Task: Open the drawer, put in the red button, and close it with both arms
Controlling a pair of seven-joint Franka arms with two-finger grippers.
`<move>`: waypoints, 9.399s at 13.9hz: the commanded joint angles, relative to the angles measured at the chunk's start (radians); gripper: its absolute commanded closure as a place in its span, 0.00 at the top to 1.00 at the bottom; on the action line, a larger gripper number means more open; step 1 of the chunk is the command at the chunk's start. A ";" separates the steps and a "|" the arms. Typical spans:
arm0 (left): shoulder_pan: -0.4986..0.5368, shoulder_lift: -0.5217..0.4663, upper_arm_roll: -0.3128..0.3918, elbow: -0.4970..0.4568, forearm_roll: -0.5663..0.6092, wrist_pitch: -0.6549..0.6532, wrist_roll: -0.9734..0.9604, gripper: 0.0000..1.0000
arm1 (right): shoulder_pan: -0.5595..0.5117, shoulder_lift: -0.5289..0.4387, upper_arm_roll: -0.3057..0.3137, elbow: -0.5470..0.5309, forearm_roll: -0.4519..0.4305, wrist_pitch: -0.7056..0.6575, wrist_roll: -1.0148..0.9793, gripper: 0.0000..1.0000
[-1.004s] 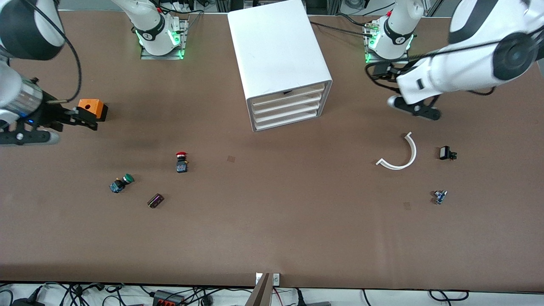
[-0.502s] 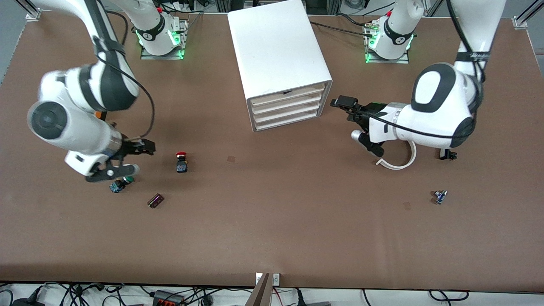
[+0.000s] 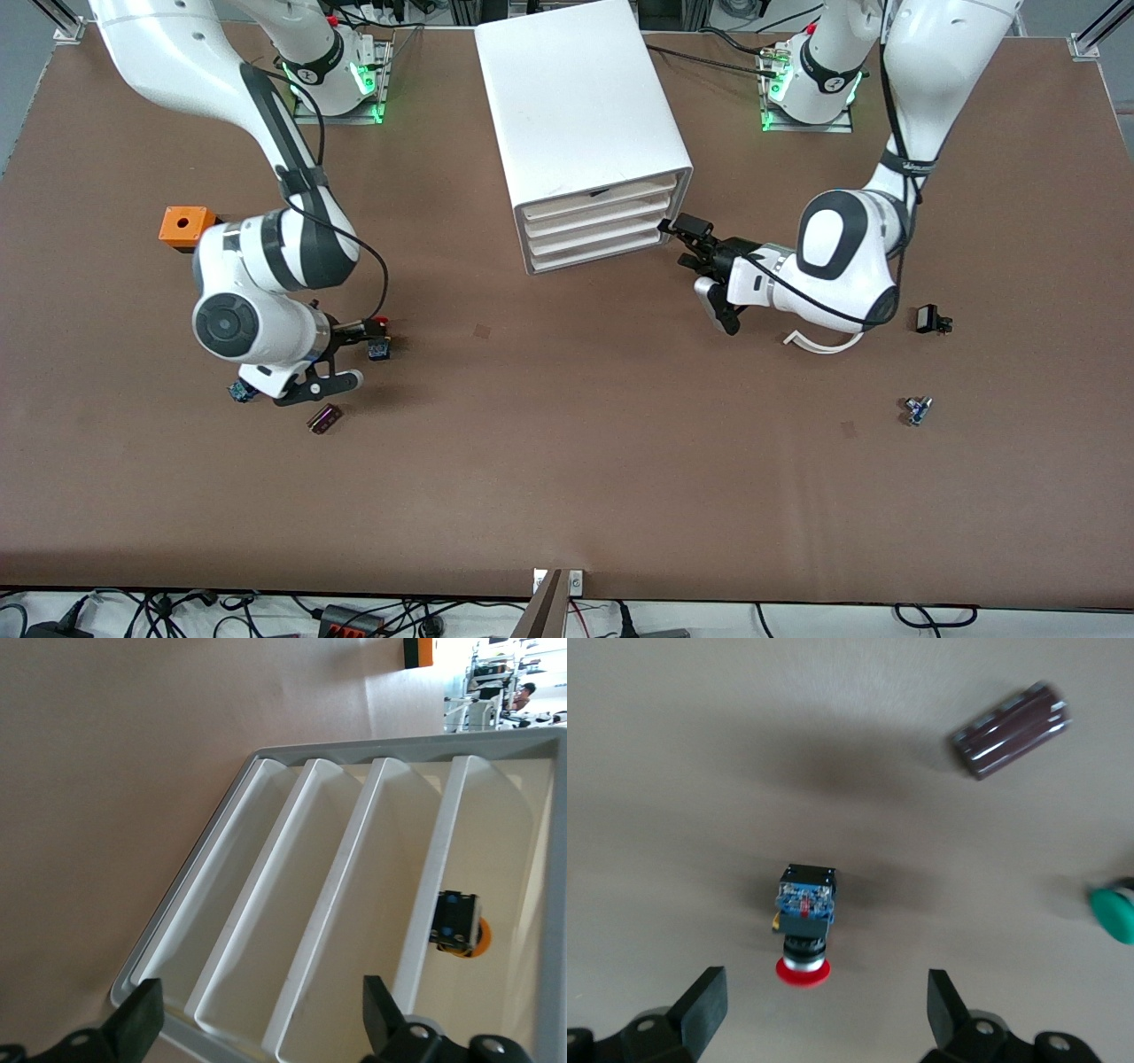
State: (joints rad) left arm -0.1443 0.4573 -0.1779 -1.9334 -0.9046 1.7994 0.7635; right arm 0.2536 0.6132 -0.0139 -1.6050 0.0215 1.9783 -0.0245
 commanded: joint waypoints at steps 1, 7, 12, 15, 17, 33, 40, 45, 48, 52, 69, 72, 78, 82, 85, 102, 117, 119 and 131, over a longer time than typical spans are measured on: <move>-0.003 -0.025 -0.026 -0.094 -0.104 0.049 0.118 0.77 | 0.012 0.055 -0.005 0.030 0.017 0.001 0.000 1.00; -0.050 -0.009 -0.071 -0.134 -0.117 0.129 0.134 0.51 | 0.039 0.098 -0.005 0.028 0.025 0.033 0.086 1.00; -0.066 -0.002 -0.072 -0.125 -0.116 0.140 0.134 0.11 | 0.038 0.117 -0.005 0.027 0.037 0.042 0.084 1.00; -0.058 0.014 -0.069 -0.082 -0.108 0.140 0.134 0.08 | 0.032 0.128 -0.006 0.027 0.037 0.045 0.083 1.00; -0.041 0.032 -0.058 -0.033 -0.102 0.140 0.132 0.08 | 0.030 0.132 -0.006 0.025 0.037 0.045 0.086 0.95; 0.172 0.162 -0.051 0.261 0.001 -0.081 0.044 1.00 | 0.073 0.086 -0.005 0.357 0.037 -0.090 0.067 0.00; 0.170 0.041 -0.063 0.381 0.401 -0.172 -0.380 1.00 | 0.225 0.062 0.081 0.507 0.043 -0.162 0.165 0.00; 0.195 0.018 -0.052 0.453 0.599 -0.207 -0.411 1.00 | 0.386 0.071 0.069 0.550 0.032 -0.144 0.372 0.00; 0.196 -0.017 -0.058 0.455 0.777 -0.207 -0.420 1.00 | 0.440 0.091 0.072 0.548 0.034 -0.127 0.415 0.00; 0.196 -0.012 -0.009 0.472 0.861 -0.199 -0.414 1.00 | 0.509 0.131 0.075 0.548 0.035 -0.134 0.486 0.00; 0.267 0.147 0.029 0.674 0.955 -0.170 -0.423 1.00 | 0.553 0.217 0.077 0.545 0.037 -0.139 0.591 0.00; 0.266 0.146 0.029 0.676 0.954 -0.170 -0.424 1.00 | 0.556 0.214 0.077 0.547 0.037 -0.138 0.592 0.99; 0.269 0.147 0.029 0.674 0.937 -0.172 -0.426 1.00 | 0.488 0.194 0.028 0.658 0.038 -0.119 0.658 1.00; 0.269 0.147 0.029 0.674 0.937 -0.172 -0.424 1.00 | 0.340 0.158 0.011 0.657 0.025 -0.139 0.617 1.00; 0.266 0.147 0.029 0.674 0.935 -0.172 -0.424 1.00 | 0.227 0.132 -0.001 0.652 -0.032 -0.266 0.406 1.00; 0.209 0.115 -0.262 0.466 0.949 0.137 -1.282 1.00 | -0.220 -0.090 -0.002 0.568 -0.037 -0.513 0.101 1.00; -0.032 0.210 -0.258 0.407 1.056 0.415 -1.589 1.00 | -0.277 -0.552 -0.001 -0.053 -0.046 -0.288 0.003 1.00; -0.037 0.224 -0.258 0.407 1.055 0.439 -1.590 1.00 | -0.277 -0.585 -0.001 -0.111 -0.048 -0.257 0.003 1.00; -0.110 0.208 -0.383 0.370 1.037 0.031 -1.745 1.00 | -0.278 -0.570 -0.001 -0.092 -0.041 -0.253 0.005 1.00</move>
State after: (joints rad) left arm -0.2633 0.6834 -0.5259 -1.5464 0.1207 1.8775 -0.9628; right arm -0.0161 0.0549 -0.0246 -1.6872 -0.0211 1.7207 -0.0115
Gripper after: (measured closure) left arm 0.000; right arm 0.000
